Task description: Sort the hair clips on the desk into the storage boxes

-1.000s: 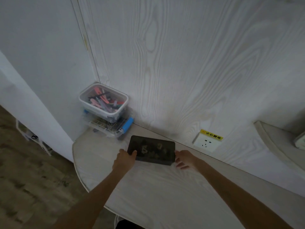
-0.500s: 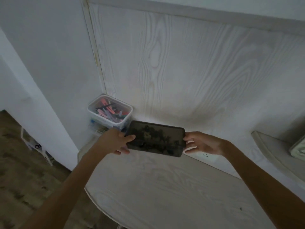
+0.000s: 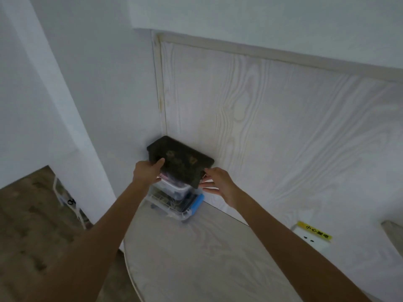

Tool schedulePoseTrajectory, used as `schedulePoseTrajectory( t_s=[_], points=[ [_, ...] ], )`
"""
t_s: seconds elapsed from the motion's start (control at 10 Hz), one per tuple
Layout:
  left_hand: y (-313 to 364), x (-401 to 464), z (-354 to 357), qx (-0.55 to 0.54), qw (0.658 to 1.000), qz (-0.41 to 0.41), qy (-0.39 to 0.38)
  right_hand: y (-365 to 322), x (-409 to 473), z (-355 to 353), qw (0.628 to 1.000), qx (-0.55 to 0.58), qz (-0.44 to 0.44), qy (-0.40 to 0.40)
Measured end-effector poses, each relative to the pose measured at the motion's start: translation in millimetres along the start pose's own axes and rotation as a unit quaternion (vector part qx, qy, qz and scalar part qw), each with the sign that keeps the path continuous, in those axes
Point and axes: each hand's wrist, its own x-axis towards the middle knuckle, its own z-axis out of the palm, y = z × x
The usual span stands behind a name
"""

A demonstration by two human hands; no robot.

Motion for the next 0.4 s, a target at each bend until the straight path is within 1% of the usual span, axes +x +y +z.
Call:
schedulePoseTrajectory(
  t_s=[0.1, 0.2, 0.3, 0.4],
  points=[
    [1, 12, -2, -0.001, 1.0, 0.009, 0.027, -5, 9, 11, 1.0, -0.015, -0.015, -0.002],
    [3, 20, -4, -0.009, 0.999, 0.008, 0.042, -4, 14, 16, 1.0, -0.001, -0.008, 0.0],
    [6, 23, 0, -0.046, 0.998, -0.007, 0.032, -5, 15, 15, 1.0, 0.005, 0.003, -0.007],
    [9, 22, 0, -0.056, 0.998, -0.012, 0.027, -8, 12, 16, 1.0, -0.02, 0.007, -0.012]
  ],
)
